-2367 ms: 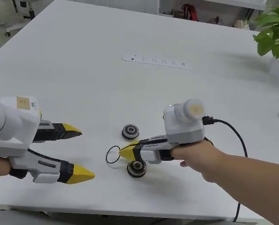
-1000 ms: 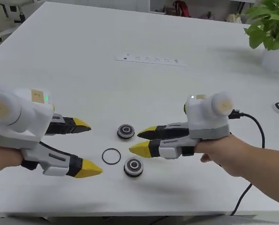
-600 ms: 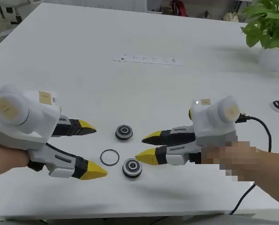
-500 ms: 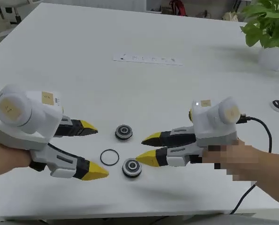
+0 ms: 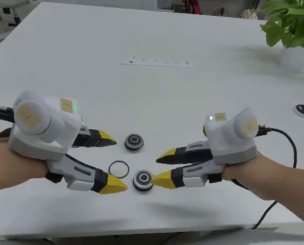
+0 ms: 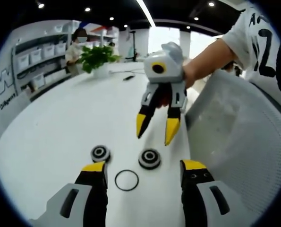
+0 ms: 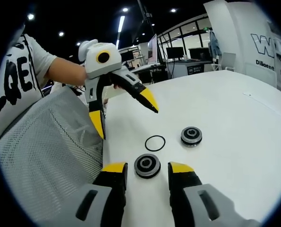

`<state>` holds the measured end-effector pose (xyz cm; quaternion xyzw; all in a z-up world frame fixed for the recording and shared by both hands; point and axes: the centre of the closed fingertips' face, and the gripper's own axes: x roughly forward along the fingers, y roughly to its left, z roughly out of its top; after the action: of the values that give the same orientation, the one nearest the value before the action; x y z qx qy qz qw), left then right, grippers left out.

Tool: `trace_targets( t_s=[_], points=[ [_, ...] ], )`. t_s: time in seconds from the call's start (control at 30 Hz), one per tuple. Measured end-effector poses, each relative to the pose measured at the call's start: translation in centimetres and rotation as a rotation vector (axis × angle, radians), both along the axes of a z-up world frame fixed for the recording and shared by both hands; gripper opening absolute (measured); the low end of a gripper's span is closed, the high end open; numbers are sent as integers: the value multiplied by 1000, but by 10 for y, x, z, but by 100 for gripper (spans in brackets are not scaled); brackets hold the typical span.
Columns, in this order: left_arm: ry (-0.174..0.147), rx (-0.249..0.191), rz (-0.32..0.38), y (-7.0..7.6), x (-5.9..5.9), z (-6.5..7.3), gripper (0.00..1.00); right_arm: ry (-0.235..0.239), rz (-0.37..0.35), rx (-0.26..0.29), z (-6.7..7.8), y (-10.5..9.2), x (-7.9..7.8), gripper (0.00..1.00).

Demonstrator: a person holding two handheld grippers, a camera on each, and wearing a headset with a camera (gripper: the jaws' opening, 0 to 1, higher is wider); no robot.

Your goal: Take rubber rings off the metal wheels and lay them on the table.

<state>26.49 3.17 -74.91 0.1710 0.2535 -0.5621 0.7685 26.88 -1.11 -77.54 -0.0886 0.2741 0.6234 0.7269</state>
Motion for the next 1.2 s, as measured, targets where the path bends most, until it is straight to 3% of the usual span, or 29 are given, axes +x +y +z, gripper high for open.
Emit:
trace_targets(
  t_s=[0.73,1.2],
  points=[
    [59,9,-39,-19,0,-17,50,-6,43,-41,-21,1,-4,27],
    [88,29,-63,-32,-2,-37,40,-15,71,-59,-32,3,-5,21]
  ],
)
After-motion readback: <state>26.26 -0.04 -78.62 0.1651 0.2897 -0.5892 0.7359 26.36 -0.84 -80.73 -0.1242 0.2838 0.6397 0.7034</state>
